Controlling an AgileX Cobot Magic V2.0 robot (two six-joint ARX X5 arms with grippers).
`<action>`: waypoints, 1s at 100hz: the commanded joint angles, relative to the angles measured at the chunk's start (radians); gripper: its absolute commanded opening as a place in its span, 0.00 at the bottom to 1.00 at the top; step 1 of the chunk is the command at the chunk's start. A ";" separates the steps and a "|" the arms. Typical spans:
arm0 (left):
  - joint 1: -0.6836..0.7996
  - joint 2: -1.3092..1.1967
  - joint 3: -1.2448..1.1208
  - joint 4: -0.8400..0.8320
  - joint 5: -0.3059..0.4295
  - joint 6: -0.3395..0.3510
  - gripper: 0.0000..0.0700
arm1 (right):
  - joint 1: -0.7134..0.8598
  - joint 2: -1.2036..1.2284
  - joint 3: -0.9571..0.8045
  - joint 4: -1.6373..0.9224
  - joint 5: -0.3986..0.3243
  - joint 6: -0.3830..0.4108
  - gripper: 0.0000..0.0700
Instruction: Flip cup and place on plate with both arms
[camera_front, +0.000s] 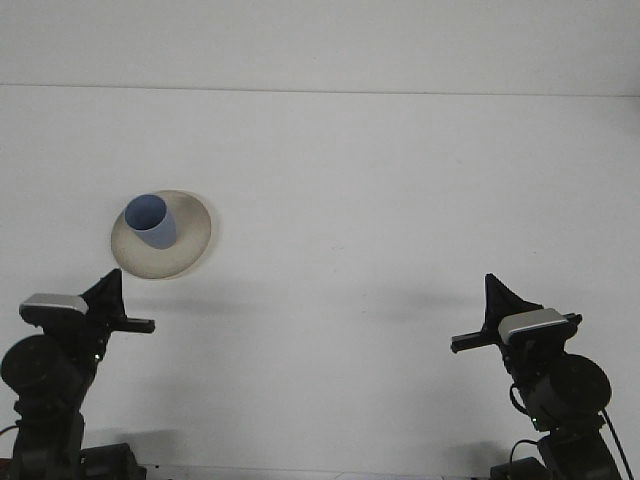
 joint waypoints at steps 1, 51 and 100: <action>0.001 -0.041 -0.019 0.023 -0.005 -0.051 0.02 | 0.001 -0.004 0.005 0.025 0.004 0.003 0.00; 0.001 -0.150 -0.027 0.025 -0.003 -0.080 0.02 | 0.001 -0.004 0.006 0.041 0.003 0.003 0.00; -0.053 -0.201 -0.076 0.040 -0.106 -0.032 0.02 | 0.001 -0.004 0.006 0.041 0.003 0.003 0.00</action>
